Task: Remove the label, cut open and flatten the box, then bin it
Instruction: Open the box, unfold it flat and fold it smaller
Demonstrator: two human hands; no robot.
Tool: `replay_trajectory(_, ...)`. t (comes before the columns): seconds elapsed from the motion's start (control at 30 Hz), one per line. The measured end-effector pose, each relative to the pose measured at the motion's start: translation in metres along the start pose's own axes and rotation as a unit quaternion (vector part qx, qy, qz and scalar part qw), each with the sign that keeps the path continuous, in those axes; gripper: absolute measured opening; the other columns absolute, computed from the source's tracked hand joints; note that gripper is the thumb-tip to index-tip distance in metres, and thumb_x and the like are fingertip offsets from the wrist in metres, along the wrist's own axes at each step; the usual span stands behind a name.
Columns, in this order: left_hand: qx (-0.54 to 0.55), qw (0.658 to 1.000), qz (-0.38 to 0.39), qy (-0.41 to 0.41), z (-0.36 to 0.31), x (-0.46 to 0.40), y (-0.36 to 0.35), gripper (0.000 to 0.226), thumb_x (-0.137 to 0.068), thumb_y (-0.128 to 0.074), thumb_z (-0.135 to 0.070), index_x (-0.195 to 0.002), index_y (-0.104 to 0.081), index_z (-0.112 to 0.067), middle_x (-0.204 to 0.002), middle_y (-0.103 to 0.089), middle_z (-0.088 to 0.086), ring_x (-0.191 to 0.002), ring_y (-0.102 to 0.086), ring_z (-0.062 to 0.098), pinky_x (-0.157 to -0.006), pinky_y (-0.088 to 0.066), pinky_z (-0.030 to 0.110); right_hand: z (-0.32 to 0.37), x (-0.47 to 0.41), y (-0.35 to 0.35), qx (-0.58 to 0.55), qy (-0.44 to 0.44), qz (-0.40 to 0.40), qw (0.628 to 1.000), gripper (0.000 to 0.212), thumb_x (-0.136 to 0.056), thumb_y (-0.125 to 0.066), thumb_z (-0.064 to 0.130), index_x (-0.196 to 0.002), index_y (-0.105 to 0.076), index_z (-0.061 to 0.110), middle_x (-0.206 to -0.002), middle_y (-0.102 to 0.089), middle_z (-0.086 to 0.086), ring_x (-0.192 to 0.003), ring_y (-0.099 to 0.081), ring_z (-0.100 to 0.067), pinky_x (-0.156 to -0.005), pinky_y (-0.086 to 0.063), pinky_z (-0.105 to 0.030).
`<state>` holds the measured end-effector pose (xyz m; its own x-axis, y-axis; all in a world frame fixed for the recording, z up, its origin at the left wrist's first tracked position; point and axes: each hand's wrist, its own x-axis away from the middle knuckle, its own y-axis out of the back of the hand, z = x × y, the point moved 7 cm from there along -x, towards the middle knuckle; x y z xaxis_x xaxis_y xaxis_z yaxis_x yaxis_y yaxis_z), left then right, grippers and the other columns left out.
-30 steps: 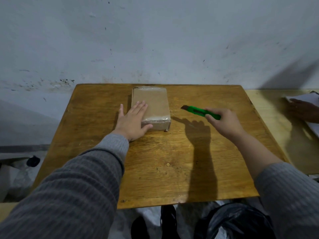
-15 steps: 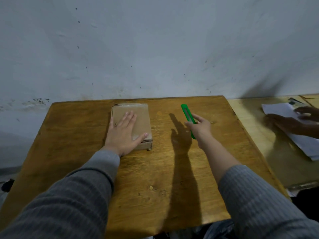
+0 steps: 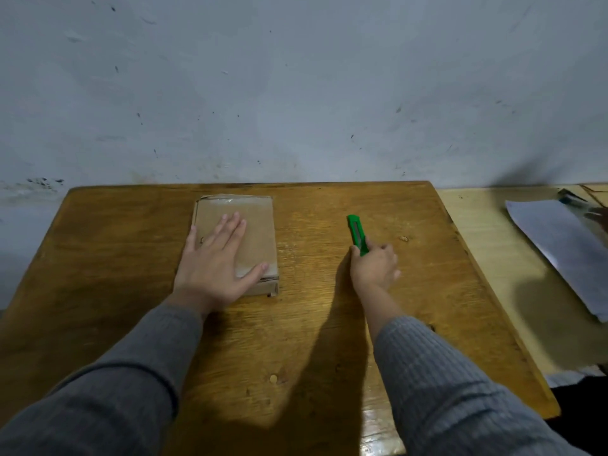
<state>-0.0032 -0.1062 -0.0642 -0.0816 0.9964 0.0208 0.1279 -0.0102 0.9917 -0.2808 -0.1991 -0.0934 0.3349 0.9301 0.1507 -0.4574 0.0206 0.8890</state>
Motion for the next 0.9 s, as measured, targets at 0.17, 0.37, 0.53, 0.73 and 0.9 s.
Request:
replay_trajectory(0.17,0.008,1.000,0.008,-0.004,-0.001,0.003,0.003,0.097,-0.079,-0.007,-0.083,-0.155,0.000,-0.023,-0.162,0.007,-0.009,-0.148,0.007,0.008,-0.119,0.007,0.051,0.030,0.024,0.004,0.037,0.069,-0.031,0.996,0.051,-0.092,-0.051,0.043,-0.141,-0.040,0.035,-0.132,-0.039,-0.009,-0.120,-0.033,-0.028,-0.096,-0.030,-0.043)
replay_trajectory(0.37,0.212,0.975,-0.033,0.063,0.016,0.002,0.026,0.060,-0.100,-0.025,-0.051,-0.154,-0.015,-0.026,-0.162,-0.010,-0.008,-0.148,-0.003,0.008,-0.121,0.001,0.044,0.108,0.094,-0.004,-0.012,0.261,0.014,0.965,0.040,-0.093,-0.051,0.039,-0.133,-0.051,0.032,-0.137,-0.042,-0.001,-0.129,-0.032,-0.021,-0.105,-0.028,-0.039)
replay_trajectory(0.53,0.052,0.997,0.055,0.027,0.045,0.010,0.019,0.061,-0.100,-0.008,-0.050,-0.154,-0.001,-0.022,-0.162,0.006,-0.006,-0.148,0.009,0.011,-0.119,0.004,0.053,0.143,0.153,-0.012,0.009,0.376,0.015,0.926,0.038,-0.092,-0.051,0.041,-0.129,-0.054,0.033,-0.137,-0.047,0.002,-0.128,-0.034,-0.018,-0.103,-0.029,-0.039)
replay_trajectory(0.73,0.007,0.998,0.058,0.003,0.050,0.027,0.011,0.065,-0.098,-0.004,-0.052,-0.154,0.003,-0.020,-0.162,0.010,-0.005,-0.147,0.015,0.012,-0.117,0.012,0.054,0.135,0.177,-0.027,0.124,0.432,0.046,0.892,0.043,-0.097,-0.032,0.048,-0.135,-0.047,0.035,-0.142,-0.044,0.003,-0.133,-0.033,-0.018,-0.108,-0.023,-0.046)
replay_trajectory(0.9,0.017,0.998,0.064,-0.011,0.047,0.039,0.009,0.064,-0.098,-0.003,-0.053,-0.154,0.005,-0.022,-0.160,0.014,-0.007,-0.146,0.016,0.010,-0.117,0.013,0.054,0.137,0.166,-0.029,0.188,0.411,0.070,0.889,0.054,-0.097,-0.020,0.056,-0.144,-0.032,0.036,-0.157,-0.025,0.002,-0.145,-0.018,-0.019,-0.115,-0.011,-0.050)
